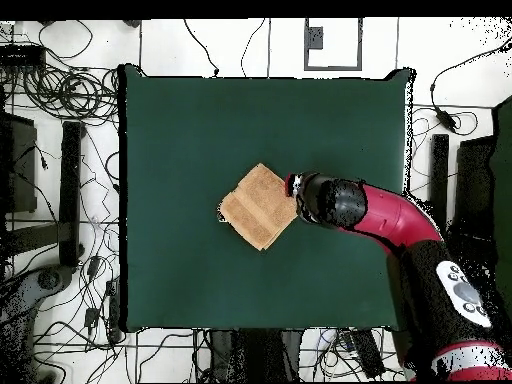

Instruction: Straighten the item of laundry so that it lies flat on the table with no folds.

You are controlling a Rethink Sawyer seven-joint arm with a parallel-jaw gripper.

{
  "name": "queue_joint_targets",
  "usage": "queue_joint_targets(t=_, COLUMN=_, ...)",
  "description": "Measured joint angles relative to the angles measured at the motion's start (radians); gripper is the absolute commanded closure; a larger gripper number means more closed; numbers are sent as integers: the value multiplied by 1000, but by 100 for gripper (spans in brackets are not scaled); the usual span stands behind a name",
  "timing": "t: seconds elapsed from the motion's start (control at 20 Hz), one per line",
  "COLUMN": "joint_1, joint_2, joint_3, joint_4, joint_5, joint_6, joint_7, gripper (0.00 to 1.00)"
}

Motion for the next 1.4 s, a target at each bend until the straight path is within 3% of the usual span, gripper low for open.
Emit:
queue_joint_targets(t=0.75, joint_1=4, joint_2=187, joint_3=7, joint_4=-46, joint_5=-57, joint_6=-114, joint_7=0, gripper=0)
queue_joint_targets(t=1.4, joint_1=-8, joint_2=189, joint_3=25, joint_4=-50, joint_5=-60, joint_6=-114, joint_7=0, gripper=0)
